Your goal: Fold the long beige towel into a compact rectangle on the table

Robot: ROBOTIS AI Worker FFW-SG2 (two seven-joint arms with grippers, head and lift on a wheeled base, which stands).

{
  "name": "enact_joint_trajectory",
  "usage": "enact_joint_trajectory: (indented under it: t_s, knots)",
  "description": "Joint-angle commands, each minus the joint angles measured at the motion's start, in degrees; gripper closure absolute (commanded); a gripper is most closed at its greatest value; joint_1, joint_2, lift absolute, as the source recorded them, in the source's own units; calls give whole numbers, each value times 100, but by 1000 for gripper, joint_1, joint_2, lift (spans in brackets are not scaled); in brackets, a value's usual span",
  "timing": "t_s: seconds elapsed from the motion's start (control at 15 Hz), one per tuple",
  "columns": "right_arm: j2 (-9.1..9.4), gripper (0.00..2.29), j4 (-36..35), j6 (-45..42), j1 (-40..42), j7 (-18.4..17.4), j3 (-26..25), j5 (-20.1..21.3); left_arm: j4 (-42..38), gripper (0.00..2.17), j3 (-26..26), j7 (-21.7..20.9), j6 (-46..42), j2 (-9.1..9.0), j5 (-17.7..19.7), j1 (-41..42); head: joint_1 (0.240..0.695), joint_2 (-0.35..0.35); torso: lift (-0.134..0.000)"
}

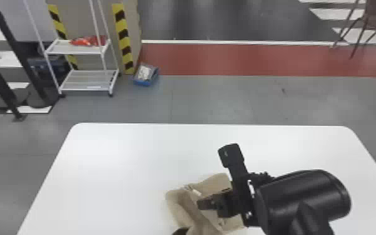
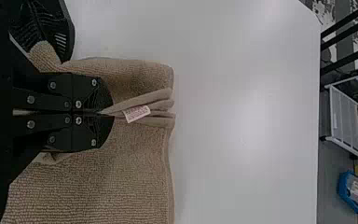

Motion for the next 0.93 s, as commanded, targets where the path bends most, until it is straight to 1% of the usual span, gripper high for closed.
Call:
enact_joint_trajectory:
  t_s: [0.0, 0.2, 0.27, 0.33, 0.4, 0.47, 0.67, 0.87]
  knots:
    - [5, 1467, 183, -292, -40, -2, 92, -78, 54, 1733, 0, -8, 0, -16, 14, -42, 695, 9, 0]
    - [5, 1440, 245, -521, -58, -2, 145, -245, 107, 1733, 0, -8, 0, -24, 14, -85, 695, 37, 0]
    - [5, 1042, 254, -485, -84, 68, 180, -254, 115, 1733, 0, -8, 0, -33, 14, -94, 695, 43, 0]
    - [5, 579, 271, -450, -93, 121, 224, -245, 133, 1733, 0, -8, 0, -33, 14, -112, 695, 48, 0]
    - [5, 245, 289, -362, -102, 262, 250, -236, 159, 1733, 0, -8, 0, -42, 14, -138, 695, 55, 0]
    - [5, 137, 289, -310, -102, 314, 268, -219, 168, 1733, 0, -8, 0, -42, 14, -147, 695, 68, 0]
    - [5, 120, 297, -310, -102, 358, 259, -263, 212, 1733, 0, -8, -18, -42, 14, -182, 695, 80, 0]
    - [5, 120, 192, -415, 65, 358, 22, -298, 221, 1733, 35, 27, -18, -42, 75, -200, 695, 81, 0]
